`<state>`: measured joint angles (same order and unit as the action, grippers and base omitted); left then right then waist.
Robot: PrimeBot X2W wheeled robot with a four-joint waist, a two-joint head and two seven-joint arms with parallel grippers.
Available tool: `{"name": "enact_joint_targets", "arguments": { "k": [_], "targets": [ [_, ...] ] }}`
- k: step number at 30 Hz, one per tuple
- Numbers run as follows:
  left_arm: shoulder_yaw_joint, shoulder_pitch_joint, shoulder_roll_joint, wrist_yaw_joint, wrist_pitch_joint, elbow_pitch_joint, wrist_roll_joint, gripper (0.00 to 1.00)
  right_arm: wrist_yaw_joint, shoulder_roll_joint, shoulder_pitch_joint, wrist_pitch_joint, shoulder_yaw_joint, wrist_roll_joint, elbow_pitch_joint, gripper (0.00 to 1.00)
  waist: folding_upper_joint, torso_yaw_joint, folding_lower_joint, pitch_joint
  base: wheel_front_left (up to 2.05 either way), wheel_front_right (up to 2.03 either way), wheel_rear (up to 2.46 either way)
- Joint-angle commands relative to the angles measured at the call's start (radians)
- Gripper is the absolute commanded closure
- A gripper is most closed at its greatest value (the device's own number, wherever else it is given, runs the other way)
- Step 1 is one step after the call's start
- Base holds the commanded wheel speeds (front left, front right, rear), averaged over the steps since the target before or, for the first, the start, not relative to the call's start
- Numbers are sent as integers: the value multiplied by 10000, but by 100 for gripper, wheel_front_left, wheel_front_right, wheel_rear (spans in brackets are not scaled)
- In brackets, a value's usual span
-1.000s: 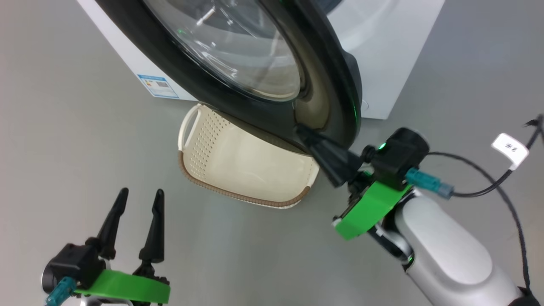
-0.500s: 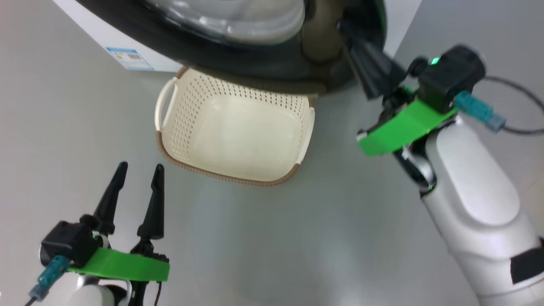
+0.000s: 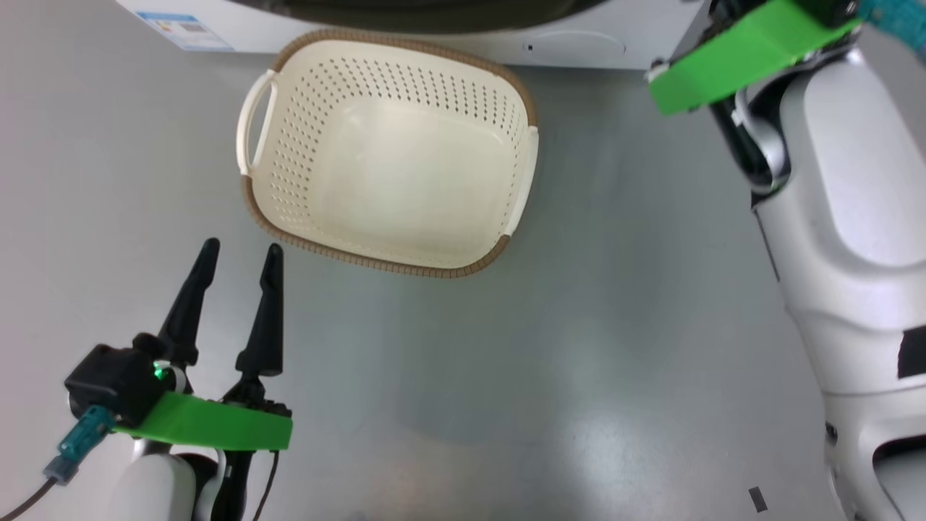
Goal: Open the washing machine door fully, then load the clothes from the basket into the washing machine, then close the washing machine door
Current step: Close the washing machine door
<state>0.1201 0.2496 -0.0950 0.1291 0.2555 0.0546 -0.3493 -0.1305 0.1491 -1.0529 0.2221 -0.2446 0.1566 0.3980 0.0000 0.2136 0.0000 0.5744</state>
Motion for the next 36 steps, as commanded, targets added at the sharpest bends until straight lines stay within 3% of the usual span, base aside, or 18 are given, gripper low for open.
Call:
{"name": "enact_joint_targets", "arguments": {
  "k": [1, 12, 21, 36],
  "targets": [
    [-274, 131, -289, 15, 63, -245, -105, 0, -2, -343, -328, 74, 121, -230, -57, 100, 0, 27, 0, 241, 0, 0, 0],
    [-70, 390, -304, 15, 63, -192, -191, 0, -2, -691, -1425, 284, 723, -812, 705, 100, 0, 52, 0, 510, 0, 0, 0],
    [-105, 407, -300, 15, 63, -199, -180, 0, -2, -803, -1330, 369, 882, -896, 876, 100, 0, -69, 0, 447, 0, 0, 0],
    [-467, 54, -422, 15, 63, -188, 0, 0, -2, -631, 1295, 394, -43, 280, -58, 100, 0, -671, 0, -724, 0, 0, 0]
  ]
}}
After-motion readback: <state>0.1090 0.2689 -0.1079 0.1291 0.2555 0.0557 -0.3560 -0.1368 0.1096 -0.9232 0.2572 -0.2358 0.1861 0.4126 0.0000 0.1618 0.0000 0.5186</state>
